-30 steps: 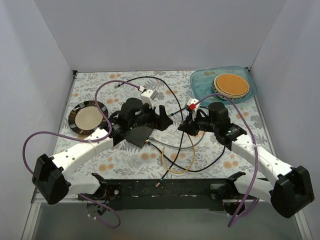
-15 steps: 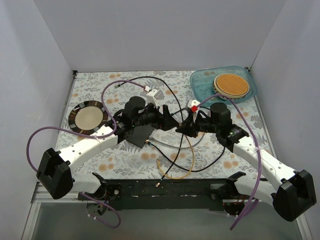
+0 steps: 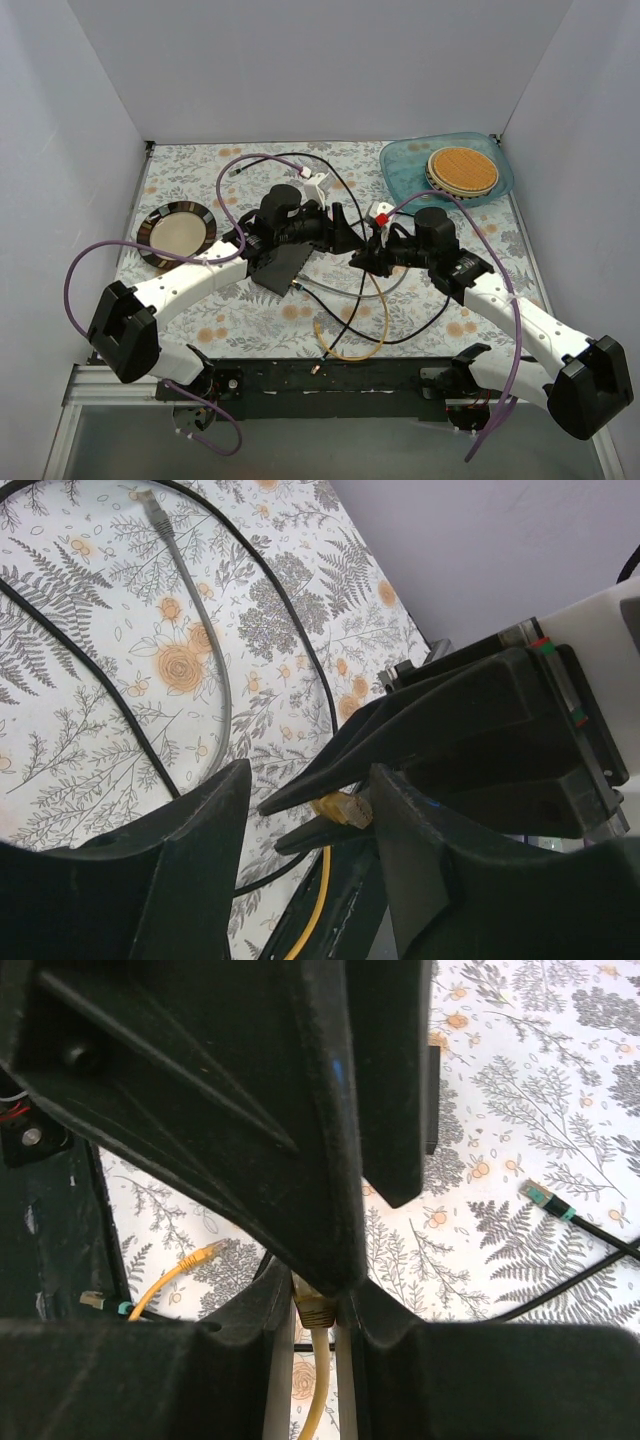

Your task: Insert the plug into the switch port

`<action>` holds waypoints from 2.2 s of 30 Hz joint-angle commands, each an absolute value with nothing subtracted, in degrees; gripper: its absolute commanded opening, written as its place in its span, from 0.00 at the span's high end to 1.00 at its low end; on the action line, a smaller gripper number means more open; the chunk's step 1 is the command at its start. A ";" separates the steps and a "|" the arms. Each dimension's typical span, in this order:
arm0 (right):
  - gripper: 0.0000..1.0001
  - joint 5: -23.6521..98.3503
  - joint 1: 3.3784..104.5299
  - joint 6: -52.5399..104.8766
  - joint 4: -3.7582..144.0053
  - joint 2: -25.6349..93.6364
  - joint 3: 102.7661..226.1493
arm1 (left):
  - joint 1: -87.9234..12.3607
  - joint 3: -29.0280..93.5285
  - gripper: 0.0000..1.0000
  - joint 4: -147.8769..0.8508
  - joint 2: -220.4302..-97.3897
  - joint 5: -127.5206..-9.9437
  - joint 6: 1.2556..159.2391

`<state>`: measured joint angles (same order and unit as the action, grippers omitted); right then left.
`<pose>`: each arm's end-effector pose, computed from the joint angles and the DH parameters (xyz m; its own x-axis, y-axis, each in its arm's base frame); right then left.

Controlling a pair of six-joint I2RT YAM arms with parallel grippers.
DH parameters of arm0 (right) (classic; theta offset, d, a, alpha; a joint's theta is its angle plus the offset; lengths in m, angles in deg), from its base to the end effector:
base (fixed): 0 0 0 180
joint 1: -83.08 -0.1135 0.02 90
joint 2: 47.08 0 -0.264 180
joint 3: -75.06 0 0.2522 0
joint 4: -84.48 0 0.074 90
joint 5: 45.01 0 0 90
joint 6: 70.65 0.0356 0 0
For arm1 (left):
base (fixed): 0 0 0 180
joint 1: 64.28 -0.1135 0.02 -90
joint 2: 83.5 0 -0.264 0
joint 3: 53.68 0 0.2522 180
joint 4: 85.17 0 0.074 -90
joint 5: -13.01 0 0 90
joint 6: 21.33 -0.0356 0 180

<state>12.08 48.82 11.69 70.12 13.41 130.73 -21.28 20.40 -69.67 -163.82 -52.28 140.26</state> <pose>0.1870 0.1507 0.2879 -0.1496 -0.2373 -0.9599 -0.9249 0.3767 0.0510 0.2276 -0.2326 0.3069 -0.9428 -0.2993 -0.1464 0.0283 0.3659 -0.9302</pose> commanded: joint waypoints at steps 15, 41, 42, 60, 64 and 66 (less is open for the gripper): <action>0.99 16.51 47.93 14.34 72.56 13.56 134.35 | -20.42 23.10 0.87 -69.82 -164.71 -48.69 140.82; 0.17 17.49 47.13 15.22 76.60 0.55 129.16 | -22.53 5.88 1.00 -86.26 -146.26 -56.55 142.23; 0.18 16.35 47.13 15.57 76.87 0.56 129.34 | -22.53 5.61 1.00 -86.96 -146.34 -55.12 141.97; 0.45 15.45 46.08 17.33 77.66 1.08 132.33 | -22.53 8.85 1.00 -84.97 -147.57 -50.36 142.59; 0.44 17.92 45.73 16.37 76.44 1.87 133.03 | -22.53 13.33 1.00 -78.36 -149.77 -53.52 143.55; 0.45 18.71 45.55 16.01 76.17 2.83 133.38 | -22.53 15.01 1.00 -76.60 -150.04 -53.70 143.99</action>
<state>15.97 46.13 16.74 75.34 1.80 130.01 -22.30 10.41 -82.83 -149.89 -50.62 143.08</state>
